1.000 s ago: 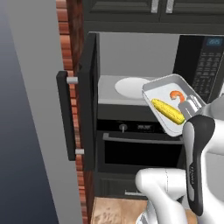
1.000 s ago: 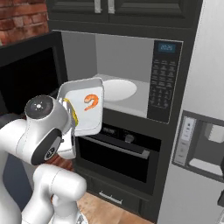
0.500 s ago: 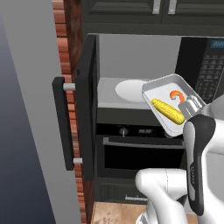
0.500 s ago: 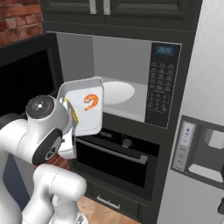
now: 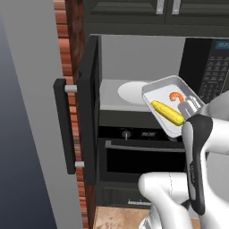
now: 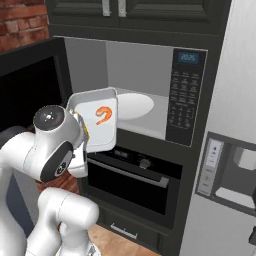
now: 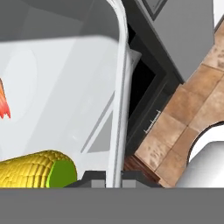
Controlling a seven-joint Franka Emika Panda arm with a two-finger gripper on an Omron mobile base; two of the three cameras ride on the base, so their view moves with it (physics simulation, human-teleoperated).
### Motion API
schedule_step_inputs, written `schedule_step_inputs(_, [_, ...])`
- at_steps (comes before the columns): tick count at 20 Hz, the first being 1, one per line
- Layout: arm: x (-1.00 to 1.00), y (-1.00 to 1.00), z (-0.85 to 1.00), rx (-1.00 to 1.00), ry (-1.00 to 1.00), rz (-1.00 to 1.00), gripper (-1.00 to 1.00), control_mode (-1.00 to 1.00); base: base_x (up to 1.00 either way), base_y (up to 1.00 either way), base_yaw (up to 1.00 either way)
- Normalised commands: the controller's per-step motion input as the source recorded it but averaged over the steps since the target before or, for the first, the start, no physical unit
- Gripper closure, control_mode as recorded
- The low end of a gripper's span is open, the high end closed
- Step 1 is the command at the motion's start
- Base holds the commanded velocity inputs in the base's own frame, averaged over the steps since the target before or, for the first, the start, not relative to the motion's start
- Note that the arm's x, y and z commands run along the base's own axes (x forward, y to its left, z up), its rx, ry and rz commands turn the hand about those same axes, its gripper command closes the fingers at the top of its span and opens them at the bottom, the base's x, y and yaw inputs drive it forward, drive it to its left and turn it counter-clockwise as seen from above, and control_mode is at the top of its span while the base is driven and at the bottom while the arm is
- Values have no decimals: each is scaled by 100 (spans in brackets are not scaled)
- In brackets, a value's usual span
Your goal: Place the tupperware containing the shrimp and corn meal in the microwave. Close the microwave door and press the start button to reheat the meal.
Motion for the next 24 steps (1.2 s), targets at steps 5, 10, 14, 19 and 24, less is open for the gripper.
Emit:
schedule_step_inputs(5, [58, 3, -9, 0, 5, 0, 100, -100, 0, 0, 0])
schedule_step_inputs(10, [66, 0, -8, 0, 0, 0, 100, -100, 0, 0, 0])
schedule_step_inputs(14, [77, 0, -11, 0, 0, 0, 100, -100, 0, 0, 0])
schedule_step_inputs(19, [63, -3, -8, 0, -2, 0, 100, -100, 0, 0, 0])
schedule_step_inputs(24, [62, -21, 0, 0, 2, 0, 100, -100, 0, 0, 0])
